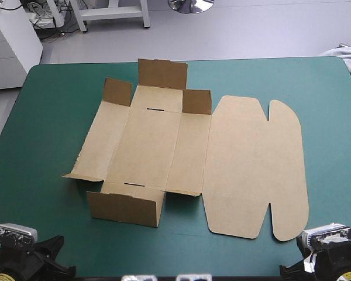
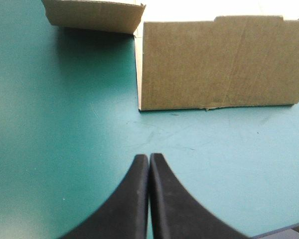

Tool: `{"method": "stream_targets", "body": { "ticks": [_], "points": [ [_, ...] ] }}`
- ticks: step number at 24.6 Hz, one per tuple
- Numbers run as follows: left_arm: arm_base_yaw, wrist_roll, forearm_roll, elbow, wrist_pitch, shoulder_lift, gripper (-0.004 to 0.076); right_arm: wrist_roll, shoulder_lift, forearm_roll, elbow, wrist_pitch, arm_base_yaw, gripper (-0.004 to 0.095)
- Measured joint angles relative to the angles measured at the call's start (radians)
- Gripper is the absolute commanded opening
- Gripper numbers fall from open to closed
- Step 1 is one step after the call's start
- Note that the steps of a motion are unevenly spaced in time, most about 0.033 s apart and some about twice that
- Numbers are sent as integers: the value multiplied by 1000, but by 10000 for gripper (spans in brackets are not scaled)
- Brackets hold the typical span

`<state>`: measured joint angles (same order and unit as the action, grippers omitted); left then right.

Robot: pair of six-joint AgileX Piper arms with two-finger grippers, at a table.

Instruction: Fold the box

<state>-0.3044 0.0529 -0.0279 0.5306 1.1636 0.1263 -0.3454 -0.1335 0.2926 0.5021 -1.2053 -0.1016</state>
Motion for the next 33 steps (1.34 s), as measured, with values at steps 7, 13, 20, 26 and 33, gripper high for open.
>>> {"method": "stream_targets", "body": {
  "ticks": [7, 13, 20, 26, 33],
  "points": [
    [0, 0, 0, 0, -6, 0, -10, 0, 0, 0, 0, 0, 0, -19],
    [0, 0, 0, 0, 10, 0, -10, 0, 0, 0, 0, 0, 0, -19],
    [0, 0, 0, 25, 22, 44, -10, 0, 0, 0, 0, 0, 0, -19],
    [0, 0, -1, 166, 24, 203, -10, 0, 0, 0, 0, 0, 0, -19],
    [0, 0, 7, 472, 3, 579, -10, 0, 0, 0, 0, 0, 0, -19]
  ]
}}
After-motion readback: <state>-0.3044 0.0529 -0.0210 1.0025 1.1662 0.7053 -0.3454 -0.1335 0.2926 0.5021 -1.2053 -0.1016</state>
